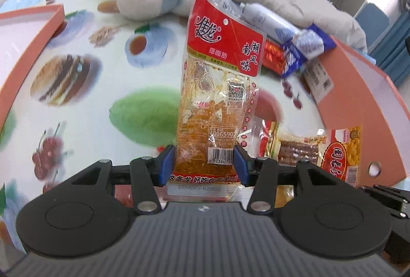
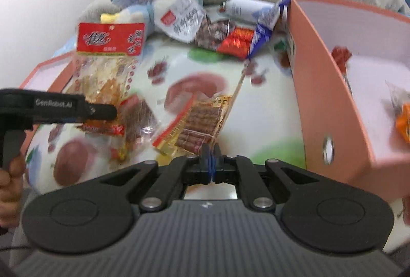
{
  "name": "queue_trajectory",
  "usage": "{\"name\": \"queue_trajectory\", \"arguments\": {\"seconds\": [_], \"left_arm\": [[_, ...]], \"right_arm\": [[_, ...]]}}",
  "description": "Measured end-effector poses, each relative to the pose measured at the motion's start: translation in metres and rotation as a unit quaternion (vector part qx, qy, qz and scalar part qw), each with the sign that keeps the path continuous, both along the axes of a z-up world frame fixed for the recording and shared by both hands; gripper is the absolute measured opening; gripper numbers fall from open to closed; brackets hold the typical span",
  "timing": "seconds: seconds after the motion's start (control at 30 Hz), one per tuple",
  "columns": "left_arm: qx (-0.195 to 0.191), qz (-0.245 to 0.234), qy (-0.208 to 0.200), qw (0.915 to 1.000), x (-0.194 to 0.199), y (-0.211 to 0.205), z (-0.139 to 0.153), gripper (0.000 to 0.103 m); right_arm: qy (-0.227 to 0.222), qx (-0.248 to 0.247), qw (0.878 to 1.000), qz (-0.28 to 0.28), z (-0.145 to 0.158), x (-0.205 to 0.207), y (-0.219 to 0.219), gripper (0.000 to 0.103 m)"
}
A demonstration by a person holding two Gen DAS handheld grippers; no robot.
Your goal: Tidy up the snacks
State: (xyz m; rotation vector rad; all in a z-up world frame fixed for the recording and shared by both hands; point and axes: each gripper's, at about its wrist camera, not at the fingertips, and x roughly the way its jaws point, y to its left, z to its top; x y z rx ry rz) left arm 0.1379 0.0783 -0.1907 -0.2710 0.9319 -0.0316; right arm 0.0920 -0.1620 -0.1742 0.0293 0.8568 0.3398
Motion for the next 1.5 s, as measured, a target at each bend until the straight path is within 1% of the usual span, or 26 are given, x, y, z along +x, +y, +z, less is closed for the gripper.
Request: {"name": "queue_trajectory", "arguments": {"seconds": [0.07, 0.13, 0.23, 0.3, 0.37, 0.43, 0.47, 0.57, 0.6, 0.73, 0.93, 1.0, 1.13, 1.23, 1.27, 1.3, 1.37, 1.43, 1.5], "left_arm": [[0.003, 0.000, 0.008, 1.0000, -0.002, 0.000, -0.003, 0.055], [0.003, 0.000, 0.017, 0.9999, -0.003, 0.001, -0.006, 0.055], [0.006, -0.004, 0.023, 0.9997, -0.005, 0.001, -0.006, 0.055], [0.010, -0.007, 0.025, 0.9996, -0.007, 0.001, -0.006, 0.055], [0.011, -0.009, 0.028, 0.9995, -0.008, 0.000, -0.006, 0.055], [0.012, -0.008, 0.030, 0.9994, -0.009, 0.000, -0.007, 0.055], [0.011, -0.006, 0.031, 0.9994, -0.010, 0.001, -0.007, 0.055], [0.008, -0.003, 0.033, 0.9994, -0.011, 0.002, -0.009, 0.055], [0.008, -0.003, 0.033, 0.9994, -0.012, 0.002, -0.009, 0.055], [0.009, -0.003, 0.035, 0.9994, -0.014, 0.000, -0.010, 0.055], [0.007, -0.004, 0.035, 0.9993, -0.018, -0.001, -0.010, 0.055], [0.005, -0.004, 0.035, 0.9994, -0.019, -0.001, -0.010, 0.055], [0.004, -0.003, 0.035, 0.9994, -0.020, -0.001, -0.010, 0.055], [0.001, 0.000, 0.035, 0.9994, -0.021, 0.001, -0.010, 0.055], [0.000, 0.001, 0.035, 0.9994, -0.022, 0.002, -0.010, 0.055], [0.000, 0.001, 0.034, 0.9994, -0.022, 0.002, -0.009, 0.055], [0.000, -0.002, 0.029, 0.9996, -0.023, 0.001, -0.007, 0.055], [-0.002, -0.002, 0.029, 0.9996, -0.023, 0.000, -0.007, 0.055], [-0.003, -0.002, 0.028, 0.9996, -0.024, -0.001, -0.007, 0.055]], "right_arm": [[0.017, 0.002, 1.000, 0.003, -0.004, -0.004, -0.003, 0.007], [0.038, 0.000, 0.999, 0.019, -0.009, -0.006, -0.003, 0.008], [0.055, -0.011, 0.998, 0.042, -0.010, -0.009, -0.003, 0.017], [0.058, -0.015, 0.997, 0.056, -0.008, -0.012, -0.003, 0.047], [0.049, -0.022, 0.996, 0.071, -0.004, -0.018, -0.005, 0.055], [0.041, -0.034, 0.995, 0.085, 0.000, -0.021, -0.005, 0.056], [0.035, -0.041, 0.994, 0.091, 0.003, -0.023, -0.005, 0.058], [0.004, -0.050, 0.993, 0.105, 0.011, -0.026, -0.006, 0.073], [-0.006, -0.050, 0.992, 0.117, 0.013, -0.026, -0.005, 0.075], [-0.042, -0.067, 0.985, 0.152, 0.015, -0.017, 0.004, 0.075], [-0.053, -0.087, 0.975, 0.198, -0.004, 0.008, 0.026, 0.075], [-0.046, -0.091, 0.974, 0.202, -0.012, 0.015, 0.030, 0.075], [-0.022, -0.084, 0.975, 0.204, -0.025, 0.026, 0.030, 0.075], [0.004, -0.054, 0.980, 0.192, -0.032, 0.032, 0.024, 0.085], [0.004, -0.050, 0.979, 0.197, -0.034, 0.032, 0.023, 0.087], [-0.001, -0.059, 0.977, 0.206, -0.035, 0.030, 0.024, 0.087], [0.004, -0.059, 0.977, 0.207, -0.035, 0.029, 0.026, 0.087], [0.008, -0.064, 0.976, 0.210, -0.035, 0.027, 0.028, 0.084], [0.013, -0.066, 0.974, 0.217, -0.032, 0.024, 0.029, 0.074]]}}
